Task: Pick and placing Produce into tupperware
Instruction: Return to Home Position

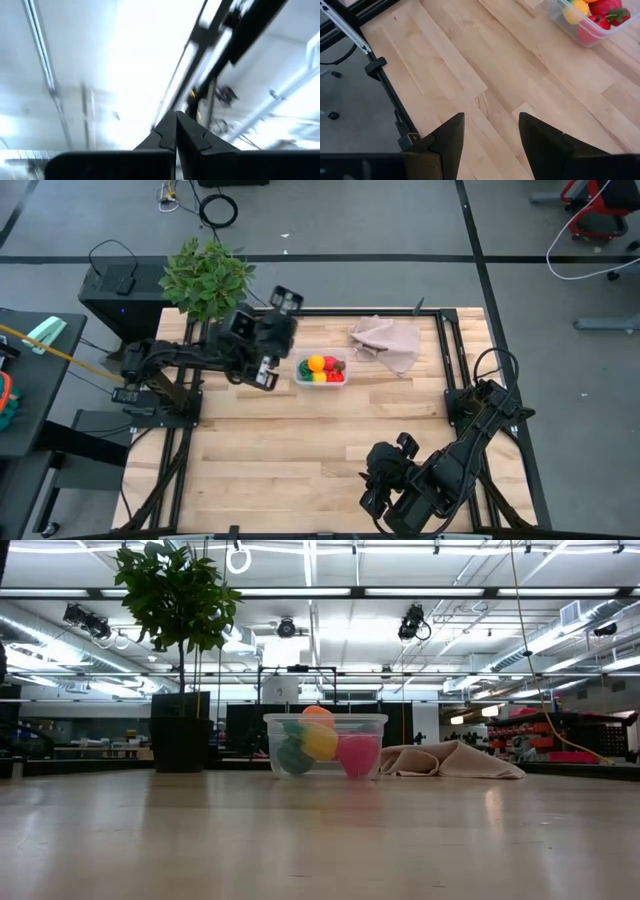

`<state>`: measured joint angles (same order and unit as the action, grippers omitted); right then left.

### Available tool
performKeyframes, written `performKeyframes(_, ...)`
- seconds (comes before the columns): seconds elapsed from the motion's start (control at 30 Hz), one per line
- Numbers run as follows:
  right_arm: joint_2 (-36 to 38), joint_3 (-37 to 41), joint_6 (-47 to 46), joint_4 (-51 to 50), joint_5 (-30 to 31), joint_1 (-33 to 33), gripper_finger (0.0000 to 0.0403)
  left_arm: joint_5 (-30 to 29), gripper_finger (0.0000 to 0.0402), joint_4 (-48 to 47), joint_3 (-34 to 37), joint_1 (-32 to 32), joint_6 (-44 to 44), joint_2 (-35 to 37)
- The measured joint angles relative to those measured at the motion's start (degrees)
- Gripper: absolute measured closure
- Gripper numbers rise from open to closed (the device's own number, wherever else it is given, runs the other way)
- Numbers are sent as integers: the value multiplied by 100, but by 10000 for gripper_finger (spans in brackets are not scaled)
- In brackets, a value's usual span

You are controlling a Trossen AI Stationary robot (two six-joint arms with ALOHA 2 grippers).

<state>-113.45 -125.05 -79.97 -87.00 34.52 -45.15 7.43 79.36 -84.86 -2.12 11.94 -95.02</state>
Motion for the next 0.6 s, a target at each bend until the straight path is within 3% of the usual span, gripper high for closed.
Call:
performKeyframes(0.17,0,0,-109,-15,-2,0,208,-685,397,491,0,-150,-908,0)
performKeyframes(0.33,0,0,-157,-17,-2,63,208,-789,398,517,12,-215,-1162,0)
performKeyframes(0.47,0,0,-159,-19,-18,134,208,-1906,398,1053,411,-371,-1730,49)
performKeyframes(0.6,0,0,-164,-12,-70,190,208,-2037,399,1096,964,-379,-1990,378)
